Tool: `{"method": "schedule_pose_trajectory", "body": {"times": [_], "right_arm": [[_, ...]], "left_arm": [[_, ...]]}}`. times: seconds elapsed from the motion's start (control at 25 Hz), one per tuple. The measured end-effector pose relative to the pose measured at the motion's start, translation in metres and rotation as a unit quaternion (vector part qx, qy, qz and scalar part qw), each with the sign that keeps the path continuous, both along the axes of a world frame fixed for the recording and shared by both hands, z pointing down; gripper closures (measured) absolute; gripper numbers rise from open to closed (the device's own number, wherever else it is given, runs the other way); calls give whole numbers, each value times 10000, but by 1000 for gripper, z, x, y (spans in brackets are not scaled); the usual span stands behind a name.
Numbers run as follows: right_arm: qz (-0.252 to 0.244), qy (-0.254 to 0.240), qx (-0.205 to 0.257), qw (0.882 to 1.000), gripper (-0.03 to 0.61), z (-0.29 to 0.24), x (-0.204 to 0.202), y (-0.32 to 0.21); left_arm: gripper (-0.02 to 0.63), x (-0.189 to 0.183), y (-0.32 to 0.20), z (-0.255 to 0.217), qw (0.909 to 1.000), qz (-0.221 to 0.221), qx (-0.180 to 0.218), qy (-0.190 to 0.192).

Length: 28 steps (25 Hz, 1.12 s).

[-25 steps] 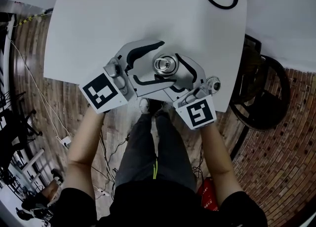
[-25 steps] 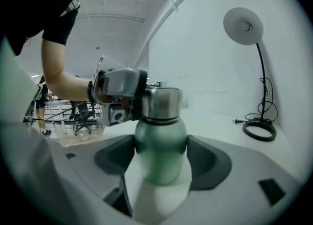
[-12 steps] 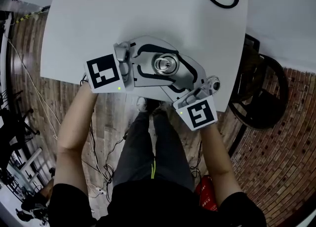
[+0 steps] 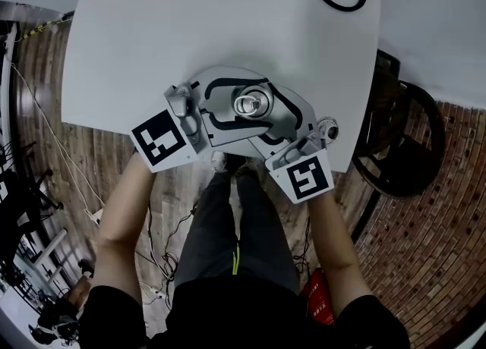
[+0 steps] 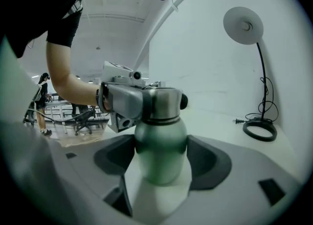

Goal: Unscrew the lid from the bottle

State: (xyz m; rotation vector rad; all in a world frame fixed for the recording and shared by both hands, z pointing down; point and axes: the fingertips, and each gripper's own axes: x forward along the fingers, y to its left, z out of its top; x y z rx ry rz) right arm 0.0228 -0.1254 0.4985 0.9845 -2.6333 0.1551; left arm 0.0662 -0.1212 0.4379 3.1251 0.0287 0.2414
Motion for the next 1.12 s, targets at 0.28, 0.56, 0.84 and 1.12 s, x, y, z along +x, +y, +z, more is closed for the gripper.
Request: {"method": "schedule_pose_trajectory", "body": {"times": [0.28,0.56,0.84,1.12], "right_arm": [[34,-15,-9,10000,259,-1,2,0],[56,8,-13,10000,259,2,-1,-2],[44,2,4,10000,259,1,-2,-1],[-87,137,157,9997,259,-2,2,-1]], "left_arm": [[337,-1,-9,-1,9902,-1392,80,72],[337,-10,-20,4,9567,-2907,-100,140],[341,-14,-21,5,9403,-3396,-81,212],[341,-13,-23,-1,9445,-3276,30,251]]}}
